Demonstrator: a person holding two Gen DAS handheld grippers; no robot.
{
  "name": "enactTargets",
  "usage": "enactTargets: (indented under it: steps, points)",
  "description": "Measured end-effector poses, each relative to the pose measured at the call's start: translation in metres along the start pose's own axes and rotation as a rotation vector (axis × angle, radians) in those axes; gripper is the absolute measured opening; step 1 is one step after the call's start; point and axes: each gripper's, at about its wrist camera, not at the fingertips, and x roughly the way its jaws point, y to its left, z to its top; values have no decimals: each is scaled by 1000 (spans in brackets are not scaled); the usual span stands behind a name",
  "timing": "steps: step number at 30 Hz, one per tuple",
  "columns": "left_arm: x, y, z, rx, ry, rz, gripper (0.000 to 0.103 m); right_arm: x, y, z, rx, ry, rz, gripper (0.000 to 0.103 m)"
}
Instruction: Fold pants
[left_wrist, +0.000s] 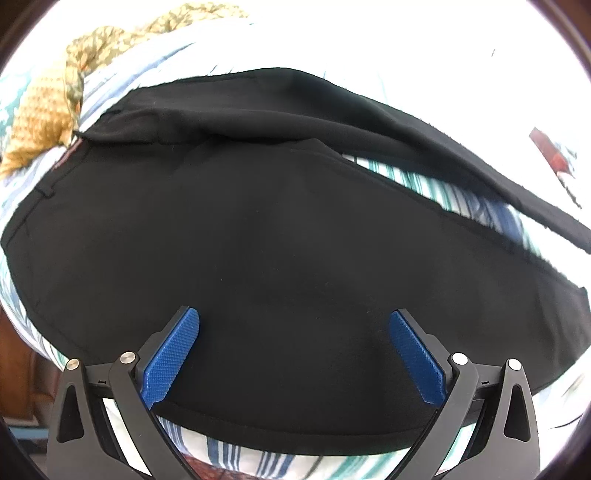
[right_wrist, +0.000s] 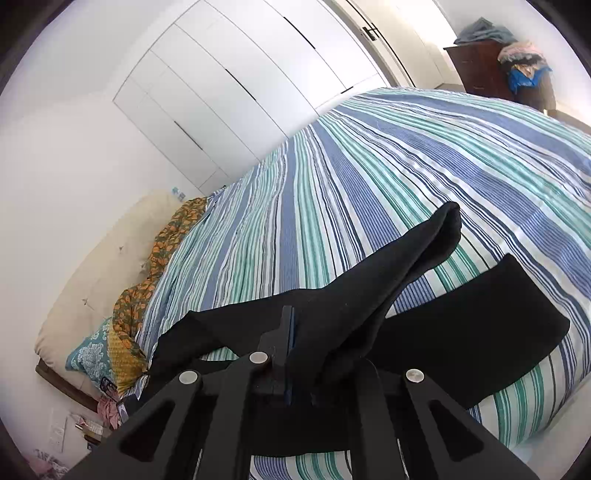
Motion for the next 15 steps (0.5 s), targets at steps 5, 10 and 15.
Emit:
enactTargets:
  steps: [5,10,15]
  points:
    - [-2,5,6,-45,19,-42,102,-6,9,1,-34,-1,15,7]
    - [-2,6,9,-41,32,-57,102,-10,7,-1,-30,4,14,7]
    - [-11,17,43,-76,15,-159,102,-18,6,4,-32,-1,16,7]
